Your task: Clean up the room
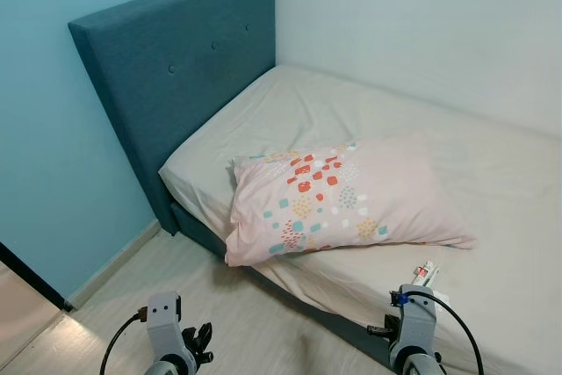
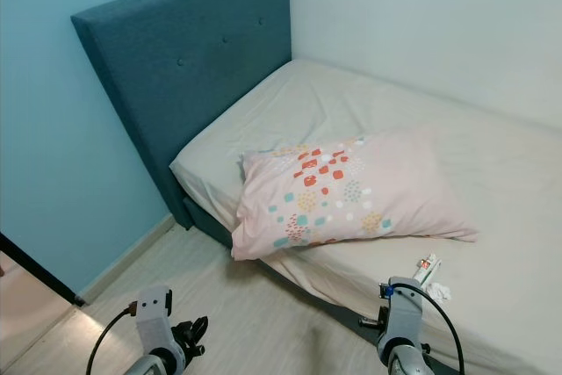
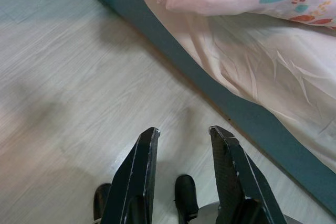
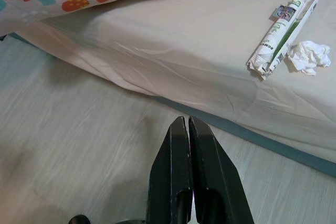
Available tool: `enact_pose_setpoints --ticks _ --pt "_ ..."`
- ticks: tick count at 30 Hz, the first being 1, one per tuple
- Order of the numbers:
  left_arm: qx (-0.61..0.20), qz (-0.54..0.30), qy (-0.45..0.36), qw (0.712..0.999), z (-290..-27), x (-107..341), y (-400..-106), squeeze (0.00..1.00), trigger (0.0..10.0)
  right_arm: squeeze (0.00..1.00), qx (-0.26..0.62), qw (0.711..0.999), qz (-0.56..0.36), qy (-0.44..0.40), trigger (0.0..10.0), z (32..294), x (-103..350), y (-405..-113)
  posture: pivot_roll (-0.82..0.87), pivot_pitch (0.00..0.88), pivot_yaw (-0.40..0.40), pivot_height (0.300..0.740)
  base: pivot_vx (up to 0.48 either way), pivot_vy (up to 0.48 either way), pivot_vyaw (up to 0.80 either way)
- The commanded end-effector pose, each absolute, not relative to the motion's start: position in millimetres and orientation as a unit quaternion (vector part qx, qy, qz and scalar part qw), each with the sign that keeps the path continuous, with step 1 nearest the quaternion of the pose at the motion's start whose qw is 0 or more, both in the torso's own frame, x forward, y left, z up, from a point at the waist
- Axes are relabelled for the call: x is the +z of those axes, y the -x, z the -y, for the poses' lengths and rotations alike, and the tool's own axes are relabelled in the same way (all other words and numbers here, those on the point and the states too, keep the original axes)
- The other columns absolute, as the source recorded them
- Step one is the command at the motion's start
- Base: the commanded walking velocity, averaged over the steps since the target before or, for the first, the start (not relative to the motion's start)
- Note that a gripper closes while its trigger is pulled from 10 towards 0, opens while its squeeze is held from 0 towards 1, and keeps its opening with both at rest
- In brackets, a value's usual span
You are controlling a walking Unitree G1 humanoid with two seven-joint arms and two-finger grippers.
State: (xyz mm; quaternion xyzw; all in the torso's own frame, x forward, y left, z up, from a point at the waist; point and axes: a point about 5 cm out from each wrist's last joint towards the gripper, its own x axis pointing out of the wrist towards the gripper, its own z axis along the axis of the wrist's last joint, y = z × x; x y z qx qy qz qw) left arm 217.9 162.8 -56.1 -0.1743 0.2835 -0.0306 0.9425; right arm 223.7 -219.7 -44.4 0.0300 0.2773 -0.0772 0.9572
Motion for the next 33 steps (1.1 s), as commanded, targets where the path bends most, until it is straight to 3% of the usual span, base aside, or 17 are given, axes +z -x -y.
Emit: enact_pose_setpoints --ticks 1,33 --pt "-0.029 -0.296 0.171 0.939 -164.1 -58.8 -215.1 0.0 10.0 0.0 -0.082 0.953 -0.288 -0.039 10.0 219.9 -47.5 -220.5 -0.17 0.056 0.013 0.74 0.0 0.0 0.0" --pt "-0.026 -0.296 0.171 0.939 -165.2 -58.8 -215.2 0.0 10.0 0.0 -0.085 0.953 -0.287 -0.044 10.0 219.2 -47.5 -220.9 -0.17 0.068 0.02 0.74 0.0 0.0 0.0"
